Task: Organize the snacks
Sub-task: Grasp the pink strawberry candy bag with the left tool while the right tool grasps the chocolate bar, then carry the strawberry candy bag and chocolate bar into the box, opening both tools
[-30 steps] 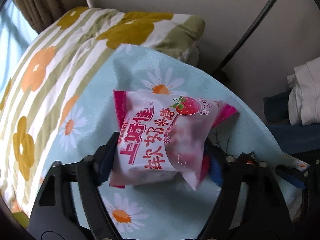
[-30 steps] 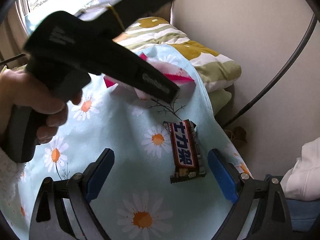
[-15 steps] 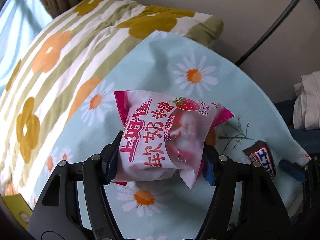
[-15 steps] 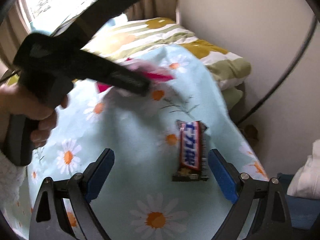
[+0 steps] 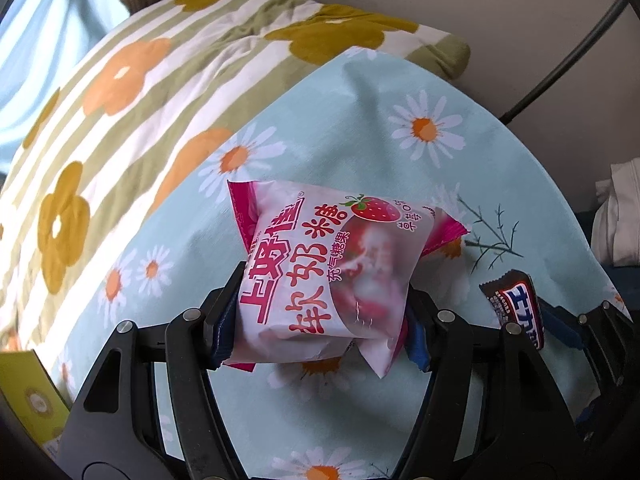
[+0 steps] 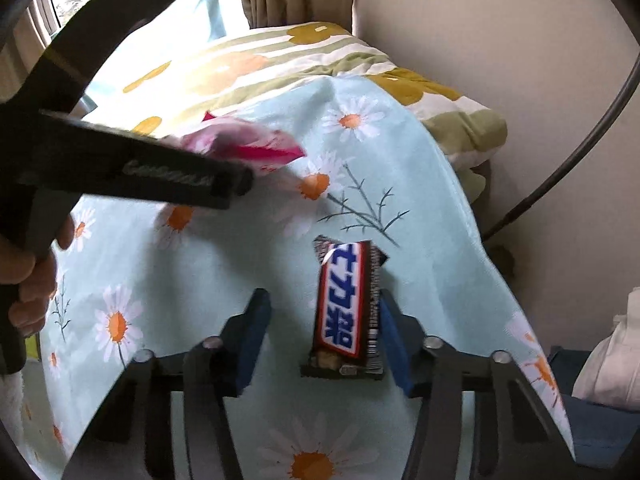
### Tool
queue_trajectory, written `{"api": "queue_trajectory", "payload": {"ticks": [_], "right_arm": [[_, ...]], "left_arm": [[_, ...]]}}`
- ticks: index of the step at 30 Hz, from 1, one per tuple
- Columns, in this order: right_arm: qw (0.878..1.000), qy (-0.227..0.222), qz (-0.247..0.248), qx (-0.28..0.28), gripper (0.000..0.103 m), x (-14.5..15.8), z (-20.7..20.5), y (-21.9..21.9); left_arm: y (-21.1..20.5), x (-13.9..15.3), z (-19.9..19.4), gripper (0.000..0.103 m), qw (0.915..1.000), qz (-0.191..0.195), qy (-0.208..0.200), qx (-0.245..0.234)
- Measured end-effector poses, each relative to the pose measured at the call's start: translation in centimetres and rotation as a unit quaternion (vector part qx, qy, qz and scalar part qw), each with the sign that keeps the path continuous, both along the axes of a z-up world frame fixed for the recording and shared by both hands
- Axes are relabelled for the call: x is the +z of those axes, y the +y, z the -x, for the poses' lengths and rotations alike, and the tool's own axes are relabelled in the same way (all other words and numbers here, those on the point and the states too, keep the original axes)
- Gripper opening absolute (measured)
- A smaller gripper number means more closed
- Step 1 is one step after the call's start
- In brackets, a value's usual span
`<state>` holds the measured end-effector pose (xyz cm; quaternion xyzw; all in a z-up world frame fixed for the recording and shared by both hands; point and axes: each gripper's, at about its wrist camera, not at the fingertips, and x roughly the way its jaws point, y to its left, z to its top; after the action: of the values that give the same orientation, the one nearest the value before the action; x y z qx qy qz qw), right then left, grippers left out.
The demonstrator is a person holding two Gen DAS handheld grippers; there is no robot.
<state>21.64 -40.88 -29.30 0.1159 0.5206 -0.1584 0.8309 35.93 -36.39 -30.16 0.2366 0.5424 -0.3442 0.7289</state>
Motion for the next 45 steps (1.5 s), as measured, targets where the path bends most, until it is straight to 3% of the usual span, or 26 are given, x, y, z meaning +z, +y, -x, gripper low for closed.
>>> {"api": "queue_trajectory", "payload": {"ticks": [1, 2, 11, 15, 24, 30, 36, 41, 45], "right_arm": [[1.000, 0.001, 0.005, -0.003, 0.029, 0.0, 0.0, -0.1], [1.000, 0.002, 0.010, -0.005, 0.026, 0.0, 0.0, -0.4], [1.000, -0.015, 0.010, -0.002, 0.026, 1.3, 0.5, -0.9], [0.999, -0.033, 0.019, 0.009, 0.026, 3.5, 0.9, -0.7], [0.995, -0.090, 0.025, 0.042, 0.026, 10.5, 0.9, -1.5], [0.985, -0.131, 0.020, 0.107, 0.026, 15.6, -0.1, 0.4], [0.968, -0.166, 0.010, 0.189, 0.026, 19.5, -2.3, 5.3], [0.949, -0.178, -0.015, 0.258, 0.026, 21.2, -4.5, 11.6], [0.936, -0.181, -0.029, 0.301, 0.026, 21.4, -6.3, 17.6]], "left_arm": [[0.2, 0.0, 0.0, 0.063, 1.0000, 0.000, 0.000, 0.002], [0.3, 0.0, 0.0, 0.063, 1.0000, 0.000, 0.000, 0.003], [0.7, 0.7, 0.3, 0.062, 0.9999, 0.005, 0.004, 0.016], [1.9, 2.8, 0.5, 0.062, 0.9987, 0.025, -0.006, 0.043], [5.7, 11.3, 2.0, 0.062, 0.9889, 0.084, -0.061, 0.107], [11.0, 17.6, 3.4, 0.062, 0.9726, 0.112, -0.101, 0.177], [19.6, 22.5, 4.0, 0.062, 0.9475, 0.124, -0.136, 0.261], [27.7, 24.5, 3.7, 0.062, 0.9259, 0.120, -0.158, 0.321], [34.4, 24.4, 2.7, 0.062, 0.9122, 0.110, -0.159, 0.361]]}}
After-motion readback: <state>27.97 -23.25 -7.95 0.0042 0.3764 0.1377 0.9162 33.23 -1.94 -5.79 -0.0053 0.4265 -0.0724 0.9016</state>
